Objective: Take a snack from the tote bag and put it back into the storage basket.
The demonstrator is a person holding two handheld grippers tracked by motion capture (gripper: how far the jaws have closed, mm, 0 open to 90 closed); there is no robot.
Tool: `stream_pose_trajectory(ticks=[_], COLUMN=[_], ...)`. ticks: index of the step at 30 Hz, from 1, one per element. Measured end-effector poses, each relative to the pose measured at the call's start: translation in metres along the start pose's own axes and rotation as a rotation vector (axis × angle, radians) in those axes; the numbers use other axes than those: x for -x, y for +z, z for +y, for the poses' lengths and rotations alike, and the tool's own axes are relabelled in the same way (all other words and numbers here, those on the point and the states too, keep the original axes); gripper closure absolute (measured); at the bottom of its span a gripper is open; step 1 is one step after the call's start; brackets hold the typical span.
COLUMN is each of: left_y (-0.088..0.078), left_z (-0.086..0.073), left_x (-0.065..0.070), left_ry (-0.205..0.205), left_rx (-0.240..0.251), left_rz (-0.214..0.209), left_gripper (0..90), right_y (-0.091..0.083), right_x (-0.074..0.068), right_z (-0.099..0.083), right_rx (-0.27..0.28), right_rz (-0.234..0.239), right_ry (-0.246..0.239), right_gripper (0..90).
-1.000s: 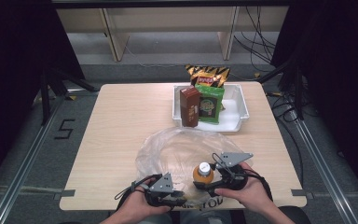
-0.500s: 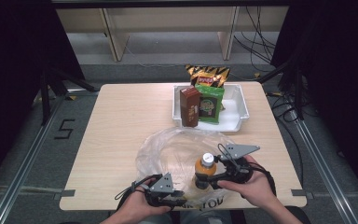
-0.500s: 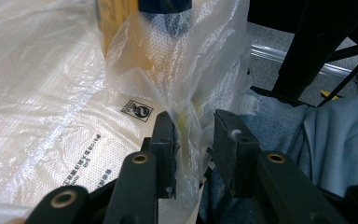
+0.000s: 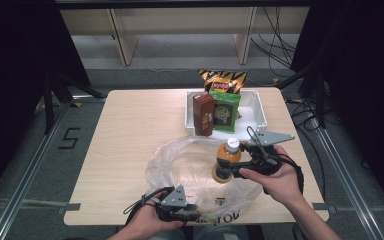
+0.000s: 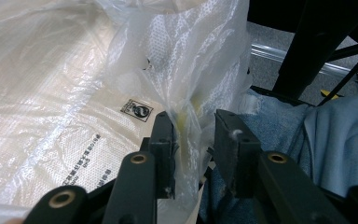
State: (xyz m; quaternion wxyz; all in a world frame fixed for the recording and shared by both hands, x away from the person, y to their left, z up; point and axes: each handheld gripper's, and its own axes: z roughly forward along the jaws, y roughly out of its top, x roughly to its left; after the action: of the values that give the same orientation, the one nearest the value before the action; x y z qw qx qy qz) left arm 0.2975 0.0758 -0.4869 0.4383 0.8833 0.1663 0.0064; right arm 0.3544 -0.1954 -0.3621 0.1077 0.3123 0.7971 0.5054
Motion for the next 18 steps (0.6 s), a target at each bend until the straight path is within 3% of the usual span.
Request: stream_pose_trajectory(ticks=[2, 9, 12, 18], left_y=[0.000, 0.000, 0.000, 0.001], left_z=[0.000, 0.000, 0.000, 0.000], left_x=[0.000, 0.001, 0.001, 0.000], left_ry=[-0.002, 0.005, 0.005, 0.009], left_rx=[-0.001, -0.007, -0.006, -0.013], left_rz=[-0.001, -0.001, -0.003, -0.013], left_gripper=[68.2, 68.1, 68.1, 68.0], right_y=[-0.002, -0.006, -0.010, -0.009], right_x=[0.002, 0.014, 0.019, 0.033], right_z=[0.006, 0.023, 0.031, 0.044], right_rx=[0.008, 0.037, 0.040, 0.069], right_rz=[-0.035, -0.086, -0.125, -0.188], right_ry=[0.010, 0.023, 0.056, 0.052], right_gripper=[30.9, 31.0, 31.0, 31.0])
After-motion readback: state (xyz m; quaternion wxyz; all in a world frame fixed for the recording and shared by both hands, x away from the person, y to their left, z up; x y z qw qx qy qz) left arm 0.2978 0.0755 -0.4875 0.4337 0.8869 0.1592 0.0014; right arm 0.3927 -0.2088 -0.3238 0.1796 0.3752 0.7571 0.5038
